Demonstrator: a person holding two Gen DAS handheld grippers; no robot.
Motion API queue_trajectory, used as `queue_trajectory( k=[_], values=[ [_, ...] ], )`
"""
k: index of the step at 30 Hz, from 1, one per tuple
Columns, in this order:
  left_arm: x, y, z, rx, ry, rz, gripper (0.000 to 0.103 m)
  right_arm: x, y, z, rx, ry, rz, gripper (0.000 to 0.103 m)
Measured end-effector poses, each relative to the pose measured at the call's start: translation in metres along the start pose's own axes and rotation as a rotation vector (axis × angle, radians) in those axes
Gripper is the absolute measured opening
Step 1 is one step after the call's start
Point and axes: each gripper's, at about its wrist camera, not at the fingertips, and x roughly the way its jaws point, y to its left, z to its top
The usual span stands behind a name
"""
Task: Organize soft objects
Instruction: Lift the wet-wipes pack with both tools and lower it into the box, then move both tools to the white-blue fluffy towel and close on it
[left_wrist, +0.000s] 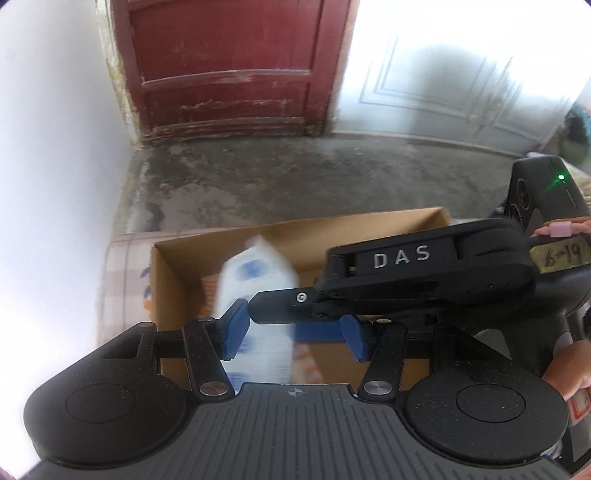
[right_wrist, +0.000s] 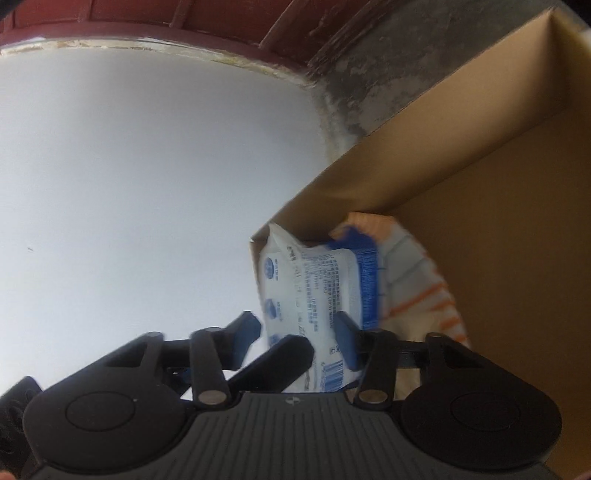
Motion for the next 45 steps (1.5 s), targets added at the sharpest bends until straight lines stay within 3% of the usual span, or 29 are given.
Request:
queue_trajectory(
  k=[2,7,14,19,21,22,31,38,45],
  values=[
    [0.010,0.006,0.003,-0.007,-0.008,0.017,0.053,0.011,-0.010,0.008,0.021,0.008,0.035,0.032],
    [0.036,0.018,0.002,-0.083,0.071,0.000,0.050,0.021,-0.019,0.025,-0.033,0.009,-0.064,0.032],
    [0.024,0.015,-0.009,-0.112,0.090,-0.002,0.051,0.000,-0.013,0.037,-0.101,-0.014,-0.171,0.033],
    [0.003,0.013,-0.019,-0.122,0.069,0.030,0.052,-0.007,-0.008,0.029,-0.131,-0.011,-0.189,0.047],
    [-0.006,0.015,-0.022,-0.134,0.063,0.031,0.052,-0.016,-0.003,0.019,-0.146,-0.020,-0.187,0.062],
    [-0.010,0.016,-0.024,-0.142,0.060,0.029,0.052,-0.024,-0.002,0.012,-0.158,-0.026,-0.183,0.062],
    [-0.041,0.013,-0.046,-0.167,0.087,-0.068,0.053,-0.099,0.004,-0.063,-0.161,-0.131,-0.207,0.063],
    [-0.057,-0.007,-0.084,-0.088,0.157,-0.139,0.053,-0.154,-0.013,-0.131,-0.099,-0.227,-0.298,0.063],
    [-0.048,-0.033,-0.131,0.016,0.242,-0.170,0.053,-0.163,-0.042,-0.190,0.021,-0.270,-0.387,0.063]
  ],
)
